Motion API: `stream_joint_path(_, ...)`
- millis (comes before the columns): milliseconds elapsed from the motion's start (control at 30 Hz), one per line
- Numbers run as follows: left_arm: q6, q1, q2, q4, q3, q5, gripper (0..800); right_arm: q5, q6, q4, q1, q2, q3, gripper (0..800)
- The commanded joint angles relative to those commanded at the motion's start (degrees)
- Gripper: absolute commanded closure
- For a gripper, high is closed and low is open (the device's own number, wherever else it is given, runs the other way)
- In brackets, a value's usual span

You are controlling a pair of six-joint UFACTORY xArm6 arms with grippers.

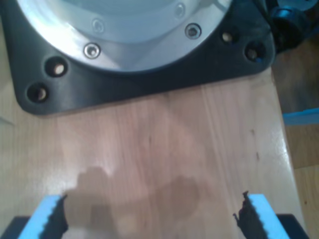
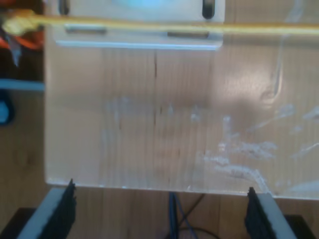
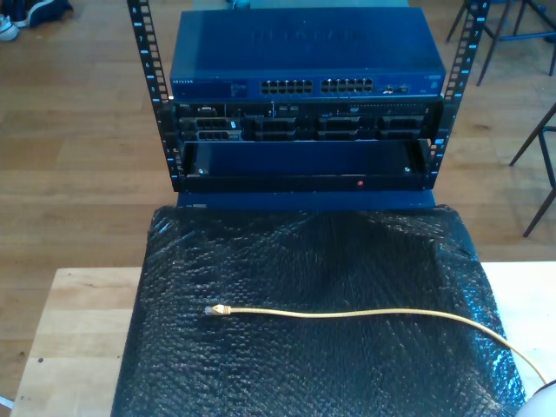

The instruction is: Grab the cable and plug it in

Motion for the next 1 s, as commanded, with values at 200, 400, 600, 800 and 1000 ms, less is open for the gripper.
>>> stream_joint_path(200,-0.88,0.00,-0.44,0.00,-5.27,9.76,0,4.04,4.75,0.35,0.26,0.09,-4.40,0)
stream_joint_path(400,-2.73,-0.09,-0.44,-0.18,-10.29,16.09,0,7.56,9.49,1.49,0.88,0.18,-8.26,0)
stream_joint_path(600,-5.10,-0.62,-0.44,-0.35,-14.15,19.60,0,9.14,15.47,4.66,5.45,0.35,-11.69,0)
stream_joint_path(800,-5.80,-3.16,-0.44,-3.43,-16.70,21.89,0,12.75,24.26,5.89,11.69,0.53,-15.82,0)
stream_joint_path(1000,-8.09,-6.33,-0.35,-3.96,-18.99,26.29,0,15.65,29.80,10.29,16.00,0.70,-19.96,0)
